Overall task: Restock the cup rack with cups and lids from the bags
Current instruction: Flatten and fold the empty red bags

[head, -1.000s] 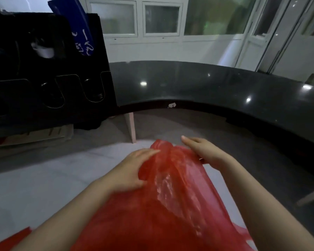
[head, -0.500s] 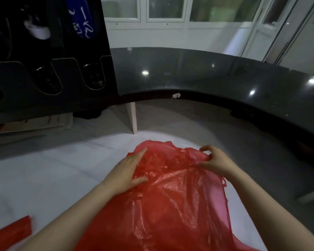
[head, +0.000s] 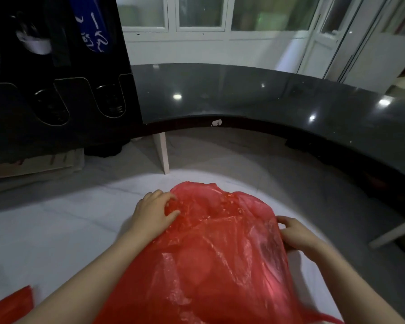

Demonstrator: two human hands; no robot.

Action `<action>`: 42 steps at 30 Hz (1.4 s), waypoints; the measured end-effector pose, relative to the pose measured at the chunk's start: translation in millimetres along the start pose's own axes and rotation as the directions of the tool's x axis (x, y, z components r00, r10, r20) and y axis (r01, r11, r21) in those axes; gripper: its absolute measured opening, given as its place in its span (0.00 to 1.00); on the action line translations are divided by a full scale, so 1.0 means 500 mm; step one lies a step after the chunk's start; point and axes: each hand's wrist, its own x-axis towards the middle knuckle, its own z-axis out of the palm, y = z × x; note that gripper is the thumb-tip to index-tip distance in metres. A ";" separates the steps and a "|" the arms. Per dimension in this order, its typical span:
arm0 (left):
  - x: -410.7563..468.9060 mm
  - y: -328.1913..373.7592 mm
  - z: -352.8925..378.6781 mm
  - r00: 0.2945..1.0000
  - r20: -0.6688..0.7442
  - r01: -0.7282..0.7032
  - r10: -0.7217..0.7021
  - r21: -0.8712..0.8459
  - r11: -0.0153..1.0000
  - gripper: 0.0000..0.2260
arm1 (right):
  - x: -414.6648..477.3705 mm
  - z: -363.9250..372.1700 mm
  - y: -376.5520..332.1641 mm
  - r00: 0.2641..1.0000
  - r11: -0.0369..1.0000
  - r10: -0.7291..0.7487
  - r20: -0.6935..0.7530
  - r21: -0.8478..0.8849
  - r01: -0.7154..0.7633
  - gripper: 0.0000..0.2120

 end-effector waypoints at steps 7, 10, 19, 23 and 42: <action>0.003 -0.032 0.019 0.998 0.055 0.034 -0.040 0.103 0.994 0.03 | 0.015 0.006 0.020 0.906 0.991 -0.121 -0.406 -0.099 0.088 0.07; 0.026 -0.061 -0.010 0.990 -0.028 0.134 -0.139 -0.143 0.981 0.04 | 0.023 -0.018 0.023 0.827 0.991 -0.075 -0.558 0.051 0.124 0.09; 0.067 -0.123 -0.105 0.933 0.281 0.356 -0.226 -0.621 0.698 0.06 | 0.028 -0.066 -0.019 0.919 0.544 0.183 -0.350 0.815 0.202 0.07; 0.069 -0.147 -0.129 0.962 0.272 0.010 0.035 -0.162 0.987 0.10 | 0.038 -0.083 -0.028 0.881 0.563 0.203 -0.428 0.787 0.252 0.07; 0.064 -0.203 -0.117 0.956 0.264 0.144 -0.126 -0.049 0.988 0.04 | 0.057 -0.091 0.005 0.707 0.983 0.125 -0.696 0.184 0.007 0.11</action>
